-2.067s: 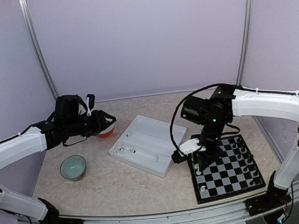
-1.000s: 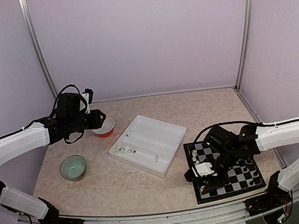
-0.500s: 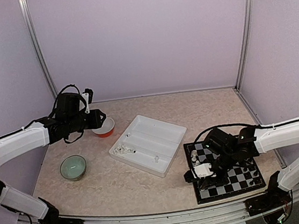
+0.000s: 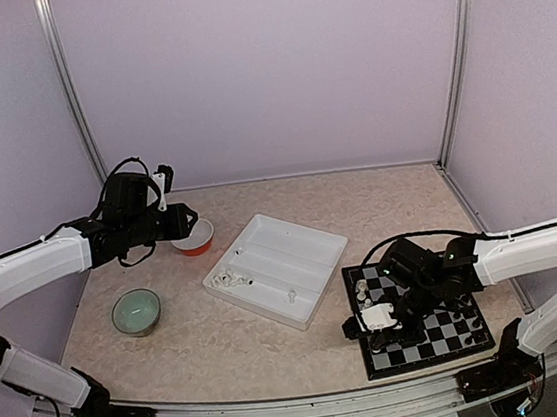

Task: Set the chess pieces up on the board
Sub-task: Adjust the knight at g1.

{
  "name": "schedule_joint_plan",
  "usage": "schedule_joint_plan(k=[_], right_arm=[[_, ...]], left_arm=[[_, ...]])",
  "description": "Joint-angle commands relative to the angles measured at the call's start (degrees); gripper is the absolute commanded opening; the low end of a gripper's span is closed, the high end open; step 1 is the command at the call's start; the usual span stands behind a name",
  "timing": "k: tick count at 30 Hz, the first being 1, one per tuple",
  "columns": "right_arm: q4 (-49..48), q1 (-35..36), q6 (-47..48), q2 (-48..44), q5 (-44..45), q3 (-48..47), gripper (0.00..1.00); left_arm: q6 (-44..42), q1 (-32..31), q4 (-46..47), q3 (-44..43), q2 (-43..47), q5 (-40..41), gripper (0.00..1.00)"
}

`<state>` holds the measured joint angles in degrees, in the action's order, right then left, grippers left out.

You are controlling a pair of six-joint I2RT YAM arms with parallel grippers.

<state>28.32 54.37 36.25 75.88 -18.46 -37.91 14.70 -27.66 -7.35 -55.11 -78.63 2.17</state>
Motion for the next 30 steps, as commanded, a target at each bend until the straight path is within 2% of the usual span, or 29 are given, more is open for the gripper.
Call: schedule_joint_plan(k=[1, 18, 24, 27, 30], right_arm=[[0.1, 0.4, 0.1, -0.5, 1.5, 1.3, 0.07], [1.2, -2.1, 0.6, -1.4, 0.4, 1.4, 0.08], [1.4, -2.1, 0.3, -1.6, -0.3, 1.1, 0.27], [1.6, -2.1, -0.2, -3.0, -0.5, 0.4, 0.34], [2.3, -2.2, -0.8, -4.5, 0.5, -1.0, 0.35]], left_arm=[[0.0, 0.5, 1.0, 0.3, 0.2, -0.7, 0.42], [0.4, 0.7, 1.1, 0.4, 0.2, -1.0, 0.41], [0.5, 0.7, 1.1, 0.4, 0.0, -1.8, 0.41], [1.4, 0.6, 1.0, 0.2, -1.1, -4.5, 0.41], [4.5, 0.3, -0.1, -0.7, -3.1, -4.5, 0.41]])
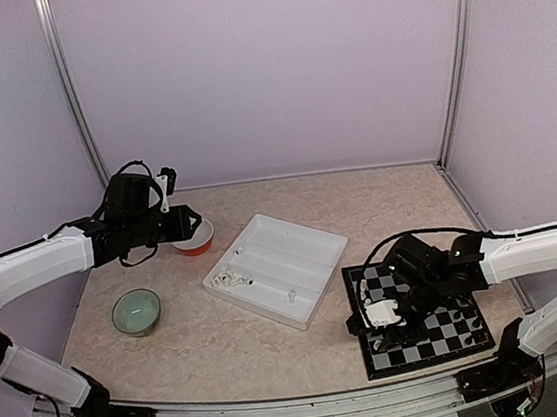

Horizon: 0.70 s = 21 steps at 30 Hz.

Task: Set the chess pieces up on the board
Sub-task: Adjust the knight at g1, then pick up the pawn from the storage box.

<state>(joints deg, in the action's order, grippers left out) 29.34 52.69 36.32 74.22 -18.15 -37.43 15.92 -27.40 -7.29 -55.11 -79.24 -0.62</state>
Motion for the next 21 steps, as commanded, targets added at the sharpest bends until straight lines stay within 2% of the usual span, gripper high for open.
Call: schedule_joint_plan(k=[1, 5, 8, 14, 21], right_arm=[[1.8, -0.9, -1.0, -3.4, 0.4, -2.2, 0.35], [2.9, -5.8, -1.6, -6.1, -2.3, -4.8, 0.36], [2.9, -9.1, -2.2, -7.7, -3.5, -5.9, 0.36], [3.4, -14.2, -2.9, -9.6, -5.8, -7.5, 0.36], [3.2, -15.6, -3.1, -10.7, -6.9, -7.4, 0.36]], left_arm=[[4.6, -0.1, -0.4, -1.2, -3.1, -1.6, 0.4], [7.2, -2.7, -4.2, -5.9, -8.0, -1.3, 0.38], [5.6, -5.9, -8.4, -12.1, -14.0, 0.1, 0.38], [-7.2, -8.4, -23.9, -29.8, -30.6, 3.3, 0.38], [-18.0, -9.2, -32.6, -40.8, -40.5, 7.4, 0.37]])
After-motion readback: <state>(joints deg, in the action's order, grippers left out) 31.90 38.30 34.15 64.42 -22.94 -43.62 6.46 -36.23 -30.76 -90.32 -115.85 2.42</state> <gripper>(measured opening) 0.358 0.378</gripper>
